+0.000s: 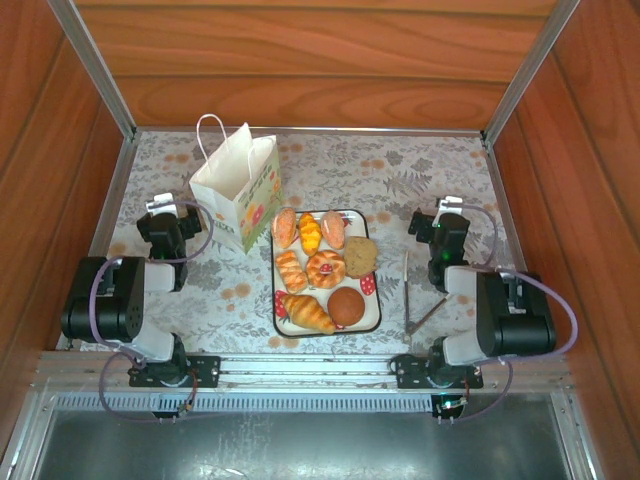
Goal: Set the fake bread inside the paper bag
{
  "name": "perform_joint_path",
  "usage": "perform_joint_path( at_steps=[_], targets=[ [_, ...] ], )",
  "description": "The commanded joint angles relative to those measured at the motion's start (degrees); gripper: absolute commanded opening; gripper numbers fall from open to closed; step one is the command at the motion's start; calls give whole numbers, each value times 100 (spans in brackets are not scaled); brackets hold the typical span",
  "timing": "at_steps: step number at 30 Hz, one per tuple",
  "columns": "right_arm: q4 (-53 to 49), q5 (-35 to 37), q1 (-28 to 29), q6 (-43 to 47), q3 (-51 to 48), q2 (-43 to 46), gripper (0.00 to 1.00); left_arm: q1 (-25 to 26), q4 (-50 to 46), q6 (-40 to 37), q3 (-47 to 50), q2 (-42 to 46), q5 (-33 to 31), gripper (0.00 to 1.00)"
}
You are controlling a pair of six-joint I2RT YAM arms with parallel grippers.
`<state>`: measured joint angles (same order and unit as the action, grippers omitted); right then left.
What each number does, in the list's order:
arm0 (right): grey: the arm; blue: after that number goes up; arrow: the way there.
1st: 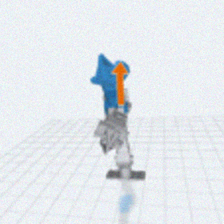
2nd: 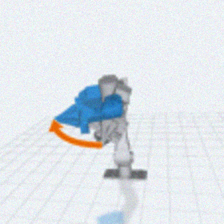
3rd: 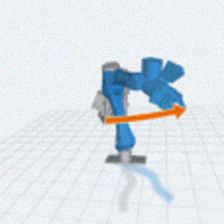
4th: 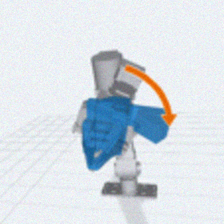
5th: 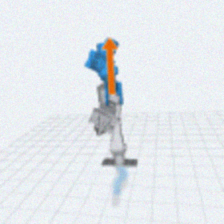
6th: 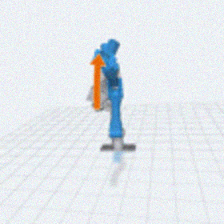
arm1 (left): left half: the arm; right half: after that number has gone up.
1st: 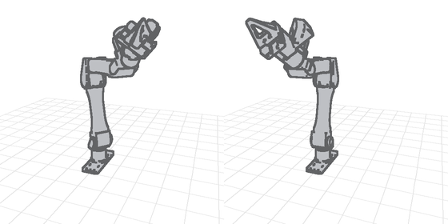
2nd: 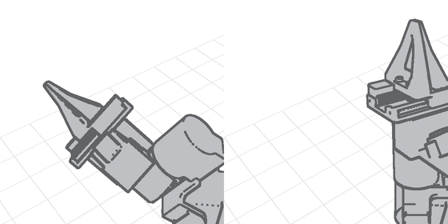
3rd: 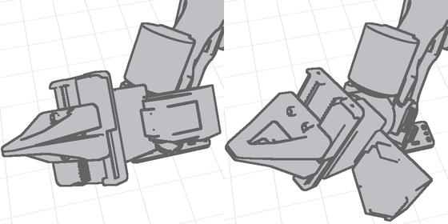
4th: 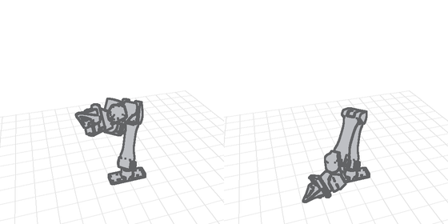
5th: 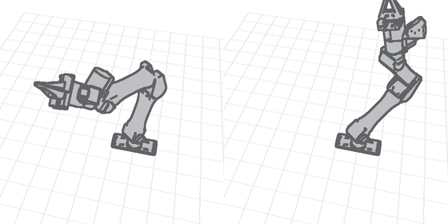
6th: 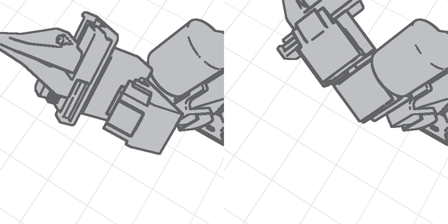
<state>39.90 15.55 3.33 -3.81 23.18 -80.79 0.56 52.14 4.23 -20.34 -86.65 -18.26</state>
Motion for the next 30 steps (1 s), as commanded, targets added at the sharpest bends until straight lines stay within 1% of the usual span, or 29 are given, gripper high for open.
perform_joint_path(
  at_steps=[1,3,5,6,7,9,10,11,14,15,17,19,21,23,25,28,29,30],
  targets=[
    [-1233,23,-17,-134,359,671,100,54,-724,-59,-231,546,-187,100],
    [-1888,-356,-24,-173,493,1074,100,54,-1114,-4,-220,1065,-205,100],
    [-2348,-570,-19,-352,536,1446,100,59,-1244,81,-125,1572,-238,100],
    [-2654,-656,-18,-466,570,1646,100,59,-1442,242,-125,1854,-269,100],
    [-2911,-734,-24,-547,625,1802,100,43,-1752,470,-154,2108,-315,100],
    [-3509,-946,-21,-726,783,2114,100,26,-2688,1269,-350,2693,-358,100],
    [-3769,-1119,-22,-787,878,2237,100,8,-3165,1616,-468,2924,-227,100],
    [-3949,-1287,-19,-821,954,2316,100,11,-3426,1871,-517,3100,-72,100],
    [-4527,-2035,-21,-914,1268,2402,100,-1,-3860,2860,-413,3613,445,100],
    [-4750,-2329,-21,-932,1394,2371,100,0,-4002,3116,-358,3761,684,100],
    [-5169,-2764,-11,-986,1663,2279,100,6,-4621,3528,-394,4045,1015,100],
    [-5589,-3120,-13,-1056,1941,2121,100,10,-5566,3899,-558,4260,1274,100],
    [-5842,-3414,-11,-1105,2147,1927,100,14,-6454,4036,-774,4355,1603,100],
    [-5964,-3684,-11,-1145,2325,1691,100,23,-6992,4064,-905,4432,2157,98],
    [-5943,-3930,-8,-1224,2431,1362,97,62,-7382,4175,-969,4552,2736,95],
    [-5664,-4345,-16,-1381,2503,733,91,208,-7656,4407,-914,4712,3269,92],
    [-5580,-4500,-5,-1408,2556,505,85,267,-7685,4463,-895,4735,3393,92],
    [-5525,-4685,-4,-1425,2646,205,81,368,-7722,4536,-889,4745,3473,91]
  ],
)
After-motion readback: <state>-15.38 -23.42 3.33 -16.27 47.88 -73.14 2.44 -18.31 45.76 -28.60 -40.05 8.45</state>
